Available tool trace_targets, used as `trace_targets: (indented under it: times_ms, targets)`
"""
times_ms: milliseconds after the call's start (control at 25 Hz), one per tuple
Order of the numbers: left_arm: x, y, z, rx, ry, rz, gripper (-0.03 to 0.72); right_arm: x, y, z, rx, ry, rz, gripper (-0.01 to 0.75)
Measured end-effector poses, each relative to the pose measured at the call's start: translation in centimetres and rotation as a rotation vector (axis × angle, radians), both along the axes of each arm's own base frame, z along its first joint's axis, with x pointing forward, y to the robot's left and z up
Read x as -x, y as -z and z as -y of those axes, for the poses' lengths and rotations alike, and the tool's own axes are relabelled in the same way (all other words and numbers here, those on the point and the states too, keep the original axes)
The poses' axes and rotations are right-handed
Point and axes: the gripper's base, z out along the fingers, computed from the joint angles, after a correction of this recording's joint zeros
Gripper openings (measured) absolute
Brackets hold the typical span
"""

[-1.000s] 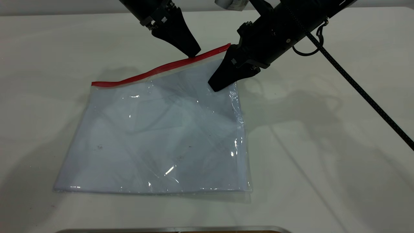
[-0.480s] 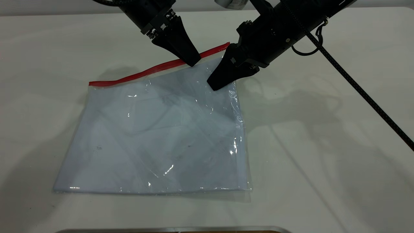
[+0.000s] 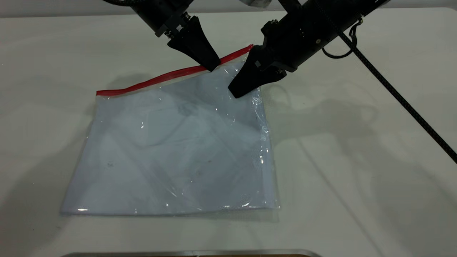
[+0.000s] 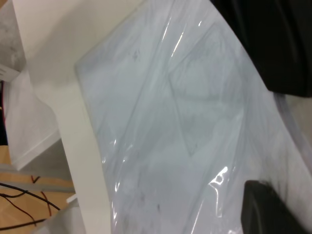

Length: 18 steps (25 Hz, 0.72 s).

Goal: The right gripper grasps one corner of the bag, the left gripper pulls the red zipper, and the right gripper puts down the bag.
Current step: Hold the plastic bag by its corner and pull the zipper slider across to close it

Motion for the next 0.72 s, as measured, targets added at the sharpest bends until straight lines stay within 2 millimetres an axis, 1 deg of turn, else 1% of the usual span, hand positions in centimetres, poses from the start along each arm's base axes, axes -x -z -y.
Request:
trace_targets:
  times_ms: [240, 560, 720]
  targets:
    - [-0.6, -0.3, -1.6, 0.041, -0.046, -0.034, 0.055, -0.3, -1.4, 0.1, -0.015, 0.009, 0.029, 0.034]
    - [-1.5, -0.9, -3.3, 0.076, -0.103, -0.041, 0.057, -1.3, -3.9, 0.7, -0.082, 0.067, 0.083, 0.034]
    - [-1.7, -1.0, -4.1, 0.08, -0.118, -0.044, 0.058, -1.6, -4.5, 0.9, -0.118, 0.092, 0.087, 0.034]
